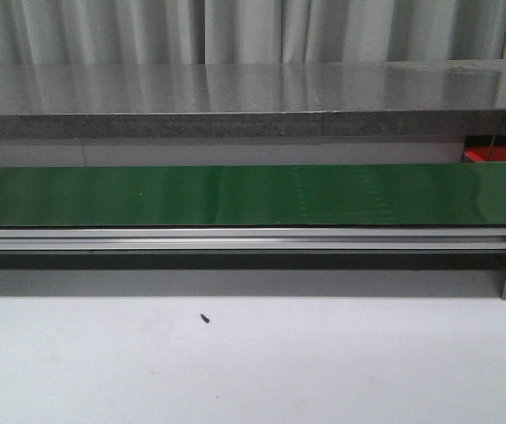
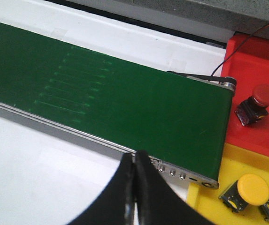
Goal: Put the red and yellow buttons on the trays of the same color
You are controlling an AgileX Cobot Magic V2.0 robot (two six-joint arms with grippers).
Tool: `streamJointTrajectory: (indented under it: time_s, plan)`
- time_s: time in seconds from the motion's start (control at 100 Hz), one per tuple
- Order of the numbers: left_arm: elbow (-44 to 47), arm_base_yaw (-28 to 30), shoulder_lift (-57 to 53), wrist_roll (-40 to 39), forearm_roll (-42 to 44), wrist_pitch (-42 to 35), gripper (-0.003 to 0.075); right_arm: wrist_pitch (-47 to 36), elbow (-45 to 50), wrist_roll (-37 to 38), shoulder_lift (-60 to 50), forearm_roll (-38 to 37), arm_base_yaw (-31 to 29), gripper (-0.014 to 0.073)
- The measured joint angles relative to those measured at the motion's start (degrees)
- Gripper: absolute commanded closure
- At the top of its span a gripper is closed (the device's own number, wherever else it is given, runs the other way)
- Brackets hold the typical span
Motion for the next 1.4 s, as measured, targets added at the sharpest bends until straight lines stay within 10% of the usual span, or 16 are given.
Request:
streamJointTrajectory:
  time_s: [0.39, 1.4]
  plan:
    - [3.9, -1.6, -12.7, 0.0, -2.8, 7.8, 0.0624, 0.0, 0.0, 0.0, 0.0, 0.0, 0.0, 0.0662]
    - [24.7, -7.3, -17.0, 0.2, -2.0, -3.7, 0.0624, 0.0, 0.0, 0.1, 0.0, 0.0, 0.0, 0.0662]
